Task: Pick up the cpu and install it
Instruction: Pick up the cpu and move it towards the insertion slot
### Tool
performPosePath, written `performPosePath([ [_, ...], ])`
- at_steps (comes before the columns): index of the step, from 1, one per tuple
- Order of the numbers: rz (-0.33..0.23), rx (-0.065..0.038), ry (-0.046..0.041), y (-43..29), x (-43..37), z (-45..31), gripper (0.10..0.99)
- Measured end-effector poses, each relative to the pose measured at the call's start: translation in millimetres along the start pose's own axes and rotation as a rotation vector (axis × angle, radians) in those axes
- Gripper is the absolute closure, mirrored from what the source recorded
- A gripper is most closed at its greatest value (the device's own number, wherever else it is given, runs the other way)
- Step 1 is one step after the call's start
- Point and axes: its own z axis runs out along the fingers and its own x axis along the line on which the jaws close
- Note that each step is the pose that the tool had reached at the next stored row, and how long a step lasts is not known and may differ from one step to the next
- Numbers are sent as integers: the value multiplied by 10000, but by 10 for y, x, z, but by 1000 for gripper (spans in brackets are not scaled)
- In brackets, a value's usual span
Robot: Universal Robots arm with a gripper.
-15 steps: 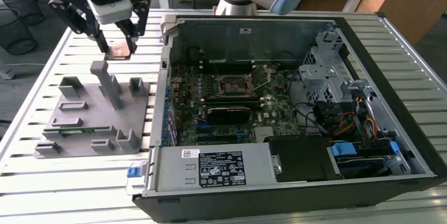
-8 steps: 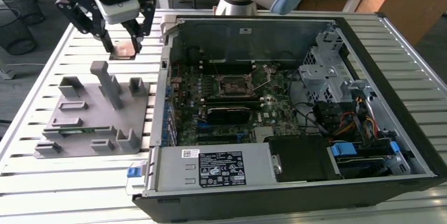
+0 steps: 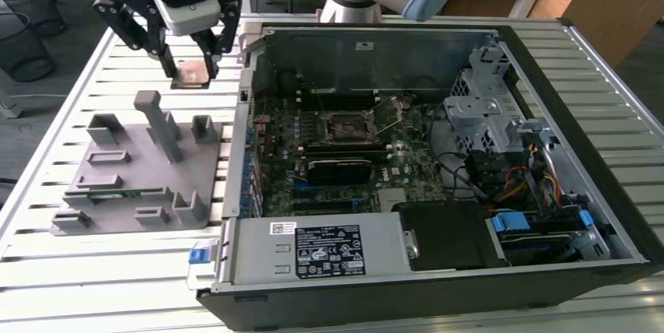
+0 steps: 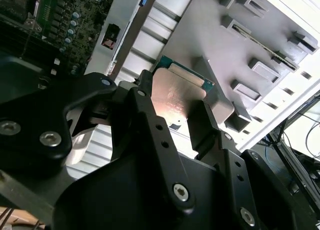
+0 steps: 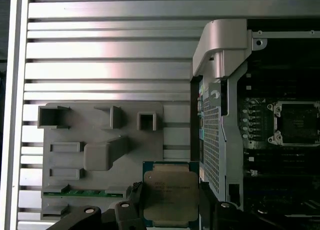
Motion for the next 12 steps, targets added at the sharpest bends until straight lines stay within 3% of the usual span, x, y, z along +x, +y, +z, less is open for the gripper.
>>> performPosePath([
  [12,-4,1,15,4,-157,-6,557],
])
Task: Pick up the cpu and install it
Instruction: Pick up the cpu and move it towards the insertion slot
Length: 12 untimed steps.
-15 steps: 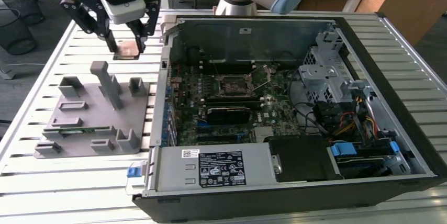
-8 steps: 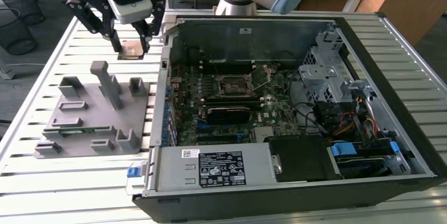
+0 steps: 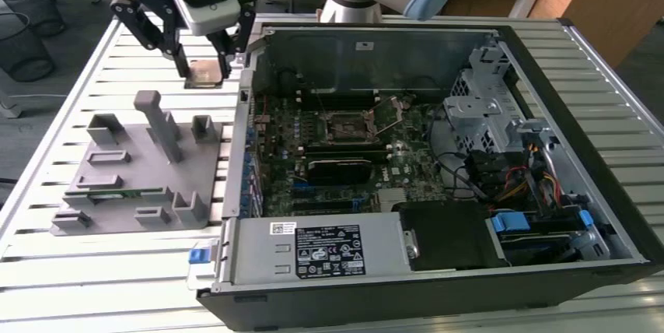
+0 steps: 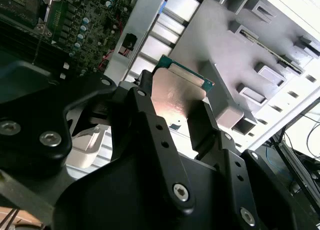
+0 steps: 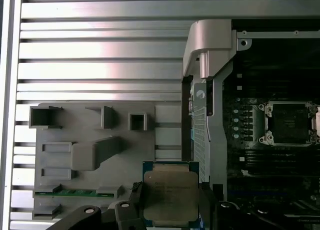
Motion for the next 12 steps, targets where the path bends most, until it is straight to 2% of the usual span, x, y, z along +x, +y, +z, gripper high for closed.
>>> performPosePath([
  [12,-7,0,24,4,-196,-8,557],
])
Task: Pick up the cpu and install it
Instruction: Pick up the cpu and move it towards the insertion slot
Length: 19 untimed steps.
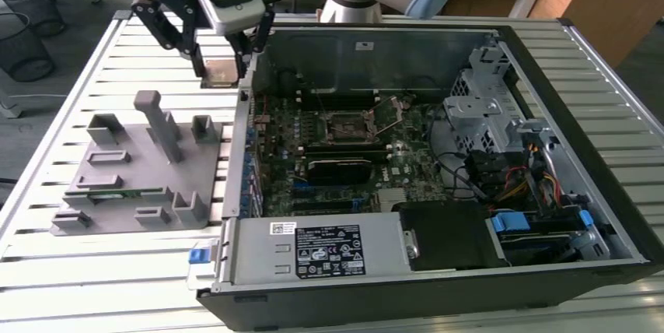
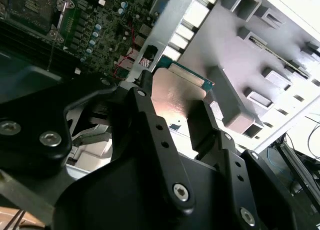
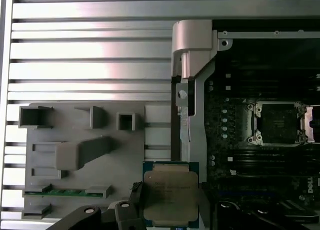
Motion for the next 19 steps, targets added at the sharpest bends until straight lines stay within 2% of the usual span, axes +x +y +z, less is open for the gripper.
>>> performPosePath([
  [19,-13,1,50,5,-354,-15,557],
])
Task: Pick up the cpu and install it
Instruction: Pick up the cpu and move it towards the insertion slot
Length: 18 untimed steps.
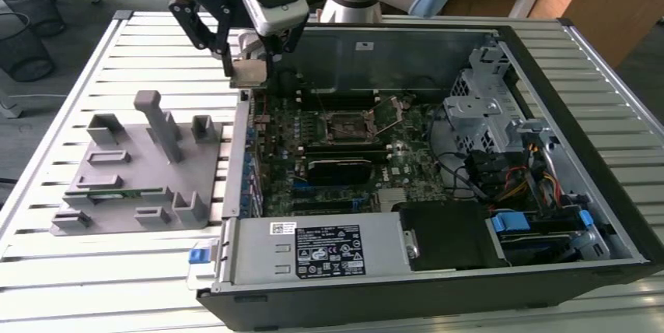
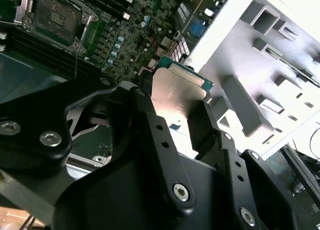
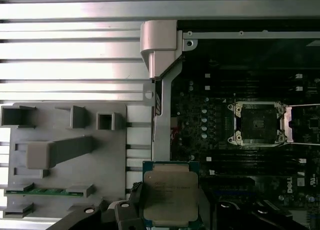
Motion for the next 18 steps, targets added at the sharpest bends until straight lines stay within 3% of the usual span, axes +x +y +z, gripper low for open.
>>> performPosePath([
  [18,-8,1,46,5,-339,-16,557],
])
